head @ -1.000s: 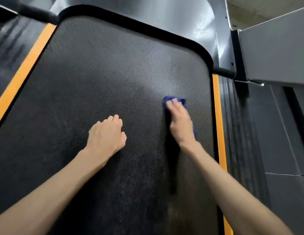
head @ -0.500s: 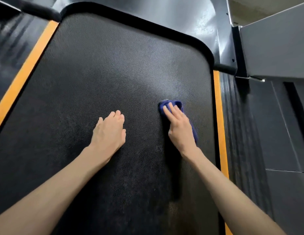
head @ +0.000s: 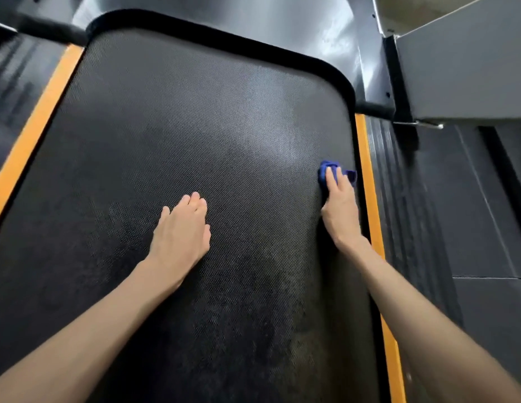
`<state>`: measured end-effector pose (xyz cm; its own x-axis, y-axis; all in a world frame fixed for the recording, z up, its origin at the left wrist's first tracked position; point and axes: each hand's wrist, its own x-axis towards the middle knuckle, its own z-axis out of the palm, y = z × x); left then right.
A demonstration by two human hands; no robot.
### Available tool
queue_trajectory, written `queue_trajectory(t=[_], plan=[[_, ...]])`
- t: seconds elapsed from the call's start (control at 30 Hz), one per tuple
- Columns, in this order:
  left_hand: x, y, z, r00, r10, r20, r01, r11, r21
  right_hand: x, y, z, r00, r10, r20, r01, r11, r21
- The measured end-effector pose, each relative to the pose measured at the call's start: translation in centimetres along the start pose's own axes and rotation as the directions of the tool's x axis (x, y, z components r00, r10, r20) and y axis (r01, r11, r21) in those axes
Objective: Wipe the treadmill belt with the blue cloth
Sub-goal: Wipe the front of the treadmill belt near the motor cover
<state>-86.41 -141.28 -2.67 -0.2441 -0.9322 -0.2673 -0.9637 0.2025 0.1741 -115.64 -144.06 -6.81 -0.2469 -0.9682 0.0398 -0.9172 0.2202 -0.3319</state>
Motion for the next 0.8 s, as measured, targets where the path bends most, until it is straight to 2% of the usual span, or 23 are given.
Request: queue_trajectory(t=[0.13,0.2,0.33,0.43,0.53,0.63,0.7,0.8], plan=[[0.3,-0.1,0.6,1.000,0.012,0.010,-0.012,0.999,0.030,-9.4,0.6,0.0,0.998,-0.041,-0.038,0.043,0.997,0.069],[0.4,-0.1,1.0,1.000,0.000,0.015,-0.001,0.998,0.057,-10.6,0.9,-0.1,0.996,-0.087,-0.033,0.090,0.991,0.096],[0.7,-0.3,1.3,1.000,0.000,0.031,-0.002,0.997,0.075,-3.1,1.3,0.2,0.999,-0.048,-0.023,0.051,0.992,0.114],[0.6,-0.5,1.1,0.999,0.012,0.038,-0.014,0.998,0.066,4.7,0.5,0.6,1.000,0.002,-0.016,-0.001,0.998,0.056],[0.4,-0.6,0.9,0.999,0.028,0.020,-0.029,0.998,0.064,7.0,-0.7,0.7,0.998,0.042,0.048,-0.042,0.999,0.011],[0.7,-0.6,1.0,0.999,0.033,0.040,-0.036,0.995,0.090,2.2,-0.4,0.7,0.999,-0.049,-0.006,0.049,0.997,0.066],[0.6,-0.9,1.3,0.998,0.052,0.047,-0.057,0.992,0.112,-4.1,0.2,0.9,0.998,-0.041,-0.054,0.048,0.989,0.139],[0.4,-1.3,2.2,0.997,0.080,0.000,-0.080,0.994,0.074,-12.6,-0.1,0.3,1.000,-0.010,-0.028,0.014,0.990,0.143]])
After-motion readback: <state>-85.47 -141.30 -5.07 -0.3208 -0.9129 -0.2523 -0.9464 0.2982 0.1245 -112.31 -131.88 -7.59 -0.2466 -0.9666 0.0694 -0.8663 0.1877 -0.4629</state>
